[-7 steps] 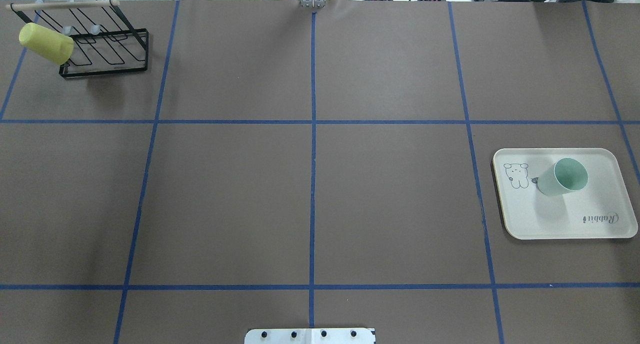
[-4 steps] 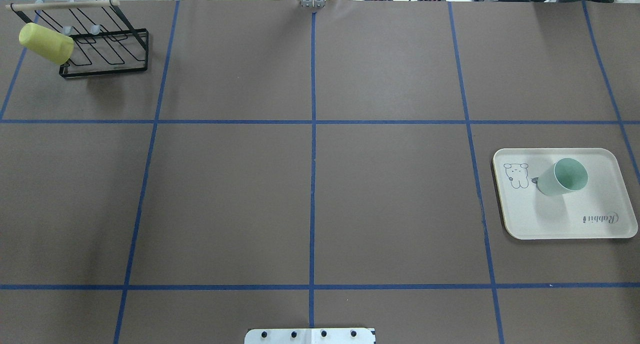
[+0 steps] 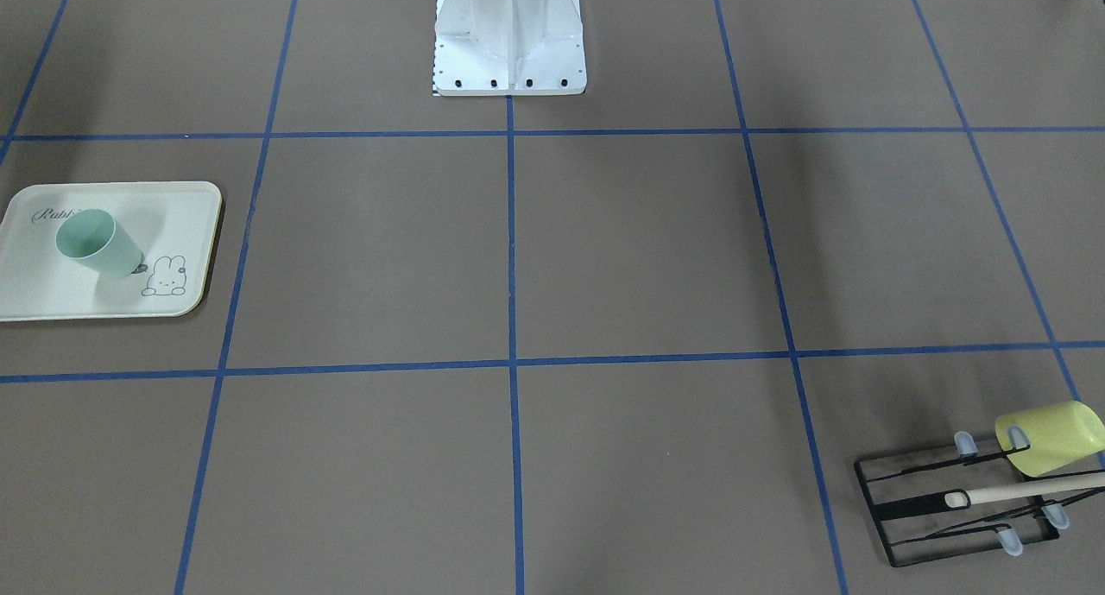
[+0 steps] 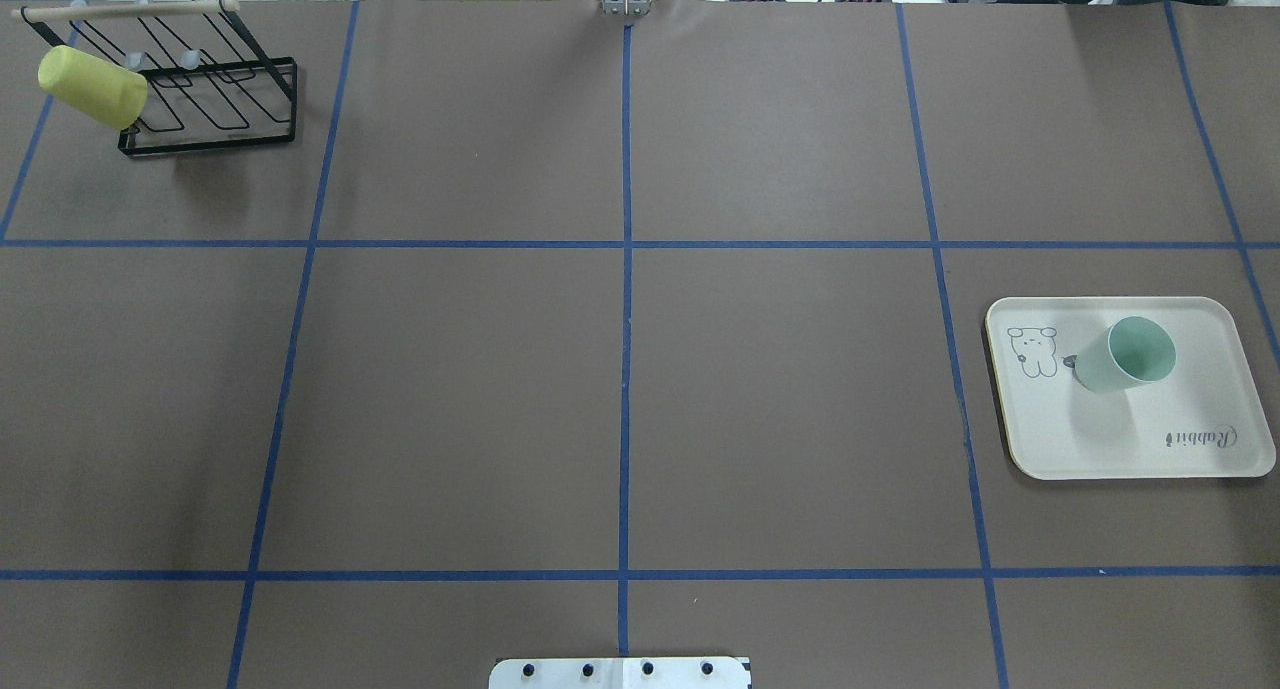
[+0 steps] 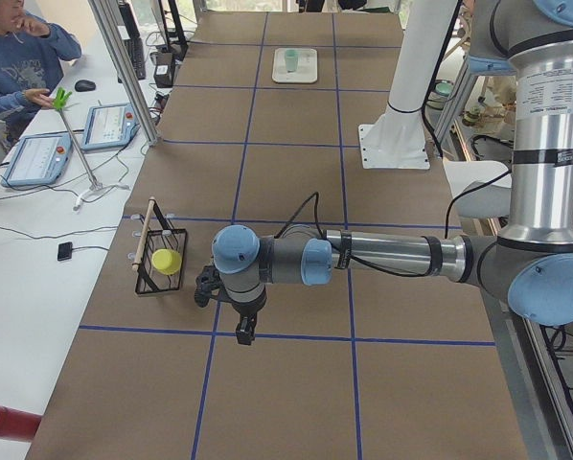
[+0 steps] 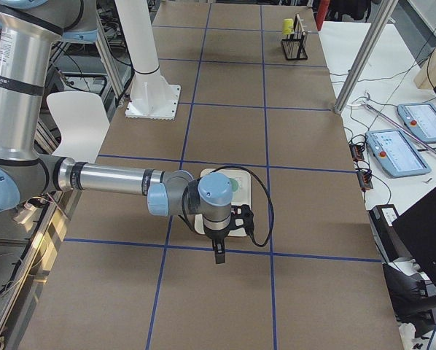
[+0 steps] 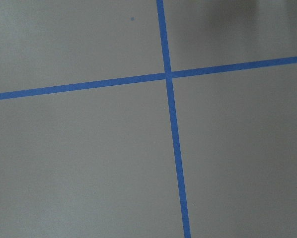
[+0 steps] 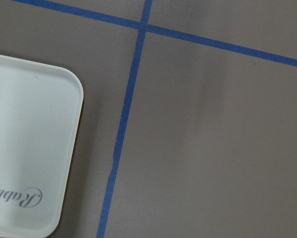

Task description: Left arm grabs green cup and hands to right arm on tray

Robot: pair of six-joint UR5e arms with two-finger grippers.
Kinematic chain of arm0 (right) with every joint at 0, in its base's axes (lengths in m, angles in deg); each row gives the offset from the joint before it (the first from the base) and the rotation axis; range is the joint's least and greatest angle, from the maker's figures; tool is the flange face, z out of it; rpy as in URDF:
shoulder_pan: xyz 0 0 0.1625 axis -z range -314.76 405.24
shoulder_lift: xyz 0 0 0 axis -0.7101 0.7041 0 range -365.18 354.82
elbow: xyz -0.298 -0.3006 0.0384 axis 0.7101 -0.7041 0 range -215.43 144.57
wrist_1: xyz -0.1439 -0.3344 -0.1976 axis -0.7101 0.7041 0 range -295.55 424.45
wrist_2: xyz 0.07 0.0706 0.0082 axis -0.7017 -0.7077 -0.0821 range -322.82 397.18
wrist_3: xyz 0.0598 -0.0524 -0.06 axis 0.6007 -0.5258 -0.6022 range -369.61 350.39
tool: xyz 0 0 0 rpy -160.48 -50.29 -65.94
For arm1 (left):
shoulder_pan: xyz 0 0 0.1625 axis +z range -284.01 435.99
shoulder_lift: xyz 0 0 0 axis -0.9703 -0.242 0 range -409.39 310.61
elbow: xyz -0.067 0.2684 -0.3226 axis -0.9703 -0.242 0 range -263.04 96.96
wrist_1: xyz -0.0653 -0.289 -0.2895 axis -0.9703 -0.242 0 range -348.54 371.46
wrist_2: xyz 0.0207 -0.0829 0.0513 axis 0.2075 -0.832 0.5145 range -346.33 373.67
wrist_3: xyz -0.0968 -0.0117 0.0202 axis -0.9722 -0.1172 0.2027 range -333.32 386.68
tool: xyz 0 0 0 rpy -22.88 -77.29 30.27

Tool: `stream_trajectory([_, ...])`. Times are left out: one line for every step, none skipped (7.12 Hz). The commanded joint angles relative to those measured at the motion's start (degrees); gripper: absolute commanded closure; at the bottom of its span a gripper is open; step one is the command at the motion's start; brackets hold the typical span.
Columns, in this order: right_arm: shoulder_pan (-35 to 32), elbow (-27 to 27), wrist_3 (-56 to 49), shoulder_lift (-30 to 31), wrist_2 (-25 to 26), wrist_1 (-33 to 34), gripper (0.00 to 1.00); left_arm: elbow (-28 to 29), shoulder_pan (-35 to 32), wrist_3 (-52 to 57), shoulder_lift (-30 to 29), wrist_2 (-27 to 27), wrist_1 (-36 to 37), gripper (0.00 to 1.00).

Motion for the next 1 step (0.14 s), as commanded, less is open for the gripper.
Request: stream_trajectory([0.0, 0.02, 0.0, 0.0, -0.03, -0.08, 0.01, 0.0, 0.0, -0.08, 0.0, -0.15, 0.09, 0.0])
